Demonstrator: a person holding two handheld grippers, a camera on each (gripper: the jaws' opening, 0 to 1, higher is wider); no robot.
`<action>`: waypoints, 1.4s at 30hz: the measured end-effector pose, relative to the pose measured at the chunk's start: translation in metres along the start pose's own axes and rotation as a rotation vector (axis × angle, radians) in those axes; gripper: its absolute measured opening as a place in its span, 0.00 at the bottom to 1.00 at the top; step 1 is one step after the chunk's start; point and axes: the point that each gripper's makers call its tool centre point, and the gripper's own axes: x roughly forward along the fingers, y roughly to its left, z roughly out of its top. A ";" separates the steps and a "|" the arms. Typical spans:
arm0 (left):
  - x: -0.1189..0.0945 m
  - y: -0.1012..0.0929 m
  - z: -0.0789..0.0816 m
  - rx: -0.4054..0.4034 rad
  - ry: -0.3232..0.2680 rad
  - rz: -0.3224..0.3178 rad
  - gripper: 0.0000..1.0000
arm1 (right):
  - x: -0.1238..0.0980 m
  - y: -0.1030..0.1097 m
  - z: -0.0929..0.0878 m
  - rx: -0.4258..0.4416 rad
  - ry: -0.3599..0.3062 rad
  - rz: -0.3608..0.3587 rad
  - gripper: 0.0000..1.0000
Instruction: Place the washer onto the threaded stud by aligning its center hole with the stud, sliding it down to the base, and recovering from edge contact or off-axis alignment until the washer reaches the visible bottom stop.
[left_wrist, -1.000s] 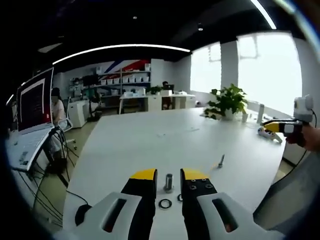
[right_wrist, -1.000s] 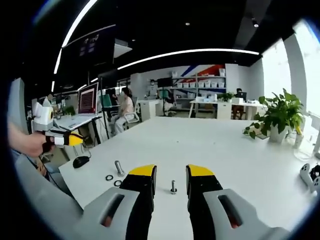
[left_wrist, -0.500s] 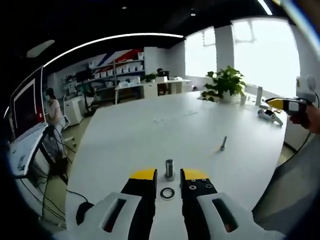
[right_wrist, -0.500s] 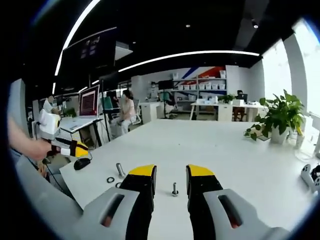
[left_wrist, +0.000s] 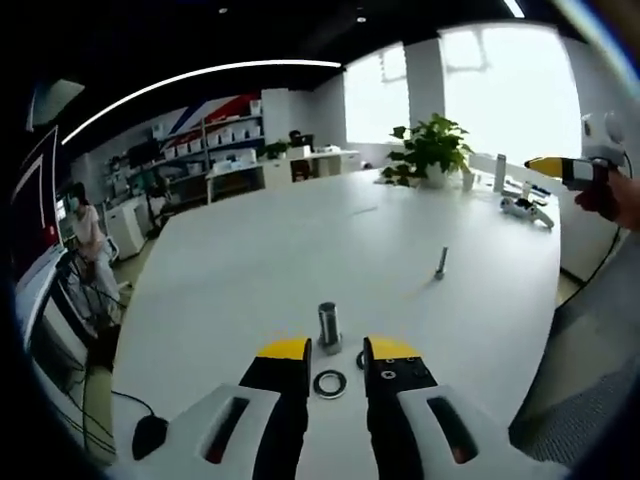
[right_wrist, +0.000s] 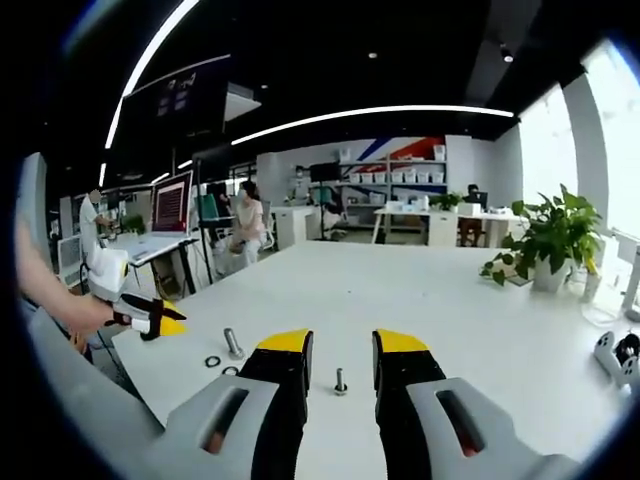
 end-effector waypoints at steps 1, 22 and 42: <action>0.001 0.001 -0.001 -0.010 -0.009 0.003 0.20 | 0.000 0.000 -0.001 0.001 0.002 -0.001 0.26; 0.025 0.011 -0.036 -0.043 -0.099 0.029 0.23 | 0.001 -0.012 -0.008 0.001 0.031 -0.045 0.26; 0.029 -0.003 -0.047 -0.015 -0.046 0.018 0.25 | 0.000 -0.013 -0.007 0.005 0.029 -0.057 0.26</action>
